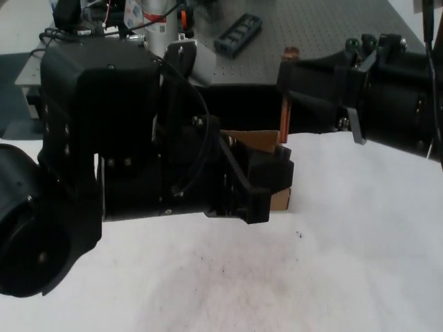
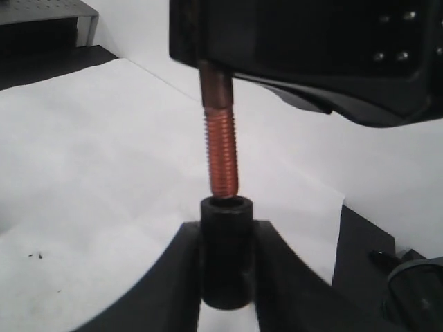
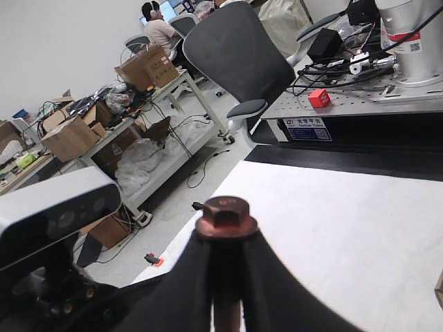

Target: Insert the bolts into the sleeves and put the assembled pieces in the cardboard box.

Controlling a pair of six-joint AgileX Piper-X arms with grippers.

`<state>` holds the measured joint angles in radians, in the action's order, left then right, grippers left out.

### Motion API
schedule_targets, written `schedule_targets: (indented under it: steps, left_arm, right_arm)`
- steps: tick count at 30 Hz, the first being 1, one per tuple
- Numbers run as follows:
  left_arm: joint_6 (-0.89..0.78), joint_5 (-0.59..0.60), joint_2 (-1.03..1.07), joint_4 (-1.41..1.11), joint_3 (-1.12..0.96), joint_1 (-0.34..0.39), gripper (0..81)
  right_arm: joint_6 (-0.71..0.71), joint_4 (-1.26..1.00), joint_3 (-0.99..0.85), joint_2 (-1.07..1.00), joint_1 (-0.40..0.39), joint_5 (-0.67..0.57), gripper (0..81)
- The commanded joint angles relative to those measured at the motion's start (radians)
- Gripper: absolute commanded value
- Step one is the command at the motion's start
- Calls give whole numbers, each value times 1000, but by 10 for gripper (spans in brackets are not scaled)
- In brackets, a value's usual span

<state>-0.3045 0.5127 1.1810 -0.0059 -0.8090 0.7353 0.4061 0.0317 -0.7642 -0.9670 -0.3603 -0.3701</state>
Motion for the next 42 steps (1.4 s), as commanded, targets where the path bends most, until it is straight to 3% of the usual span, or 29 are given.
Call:
schedule_targets:
  steps: [1,15,21,23,24,27,29,35,42]
  left_arm:
    - [2,37,-7,-28,-4,1,6]
    - [2,-85,-7,-80,-4,1,6]
    - [46,-84,-7,-83,-4,1,6]
    - [76,-90,-7,-86,-4,1,6]
    - [84,-93,-7,-86,-4,1,6]
    - [99,-114,-7,-88,-4,1,6]
    - [105,-126,-7,-91,-4,1,6]
    - [2,-366,55,-109,-30,-24,6]
    - [-75,-378,403,-60,-285,-107,6]
  right_arm:
    - [-1,-22,-4,-1,-3,12,66]
    - [-1,28,-4,-1,-3,-25,66]
    - [-1,46,-4,-1,-3,-59,65]
    - [-1,60,-4,-1,-3,-88,21]
    - [-11,62,-4,-1,-3,-107,40]
    - [-27,67,-4,-1,0,-115,357]
    - [-24,76,-6,-1,21,-112,482]
    - [-125,362,-7,100,161,-107,365]
    - [-336,731,-4,305,280,87,249]
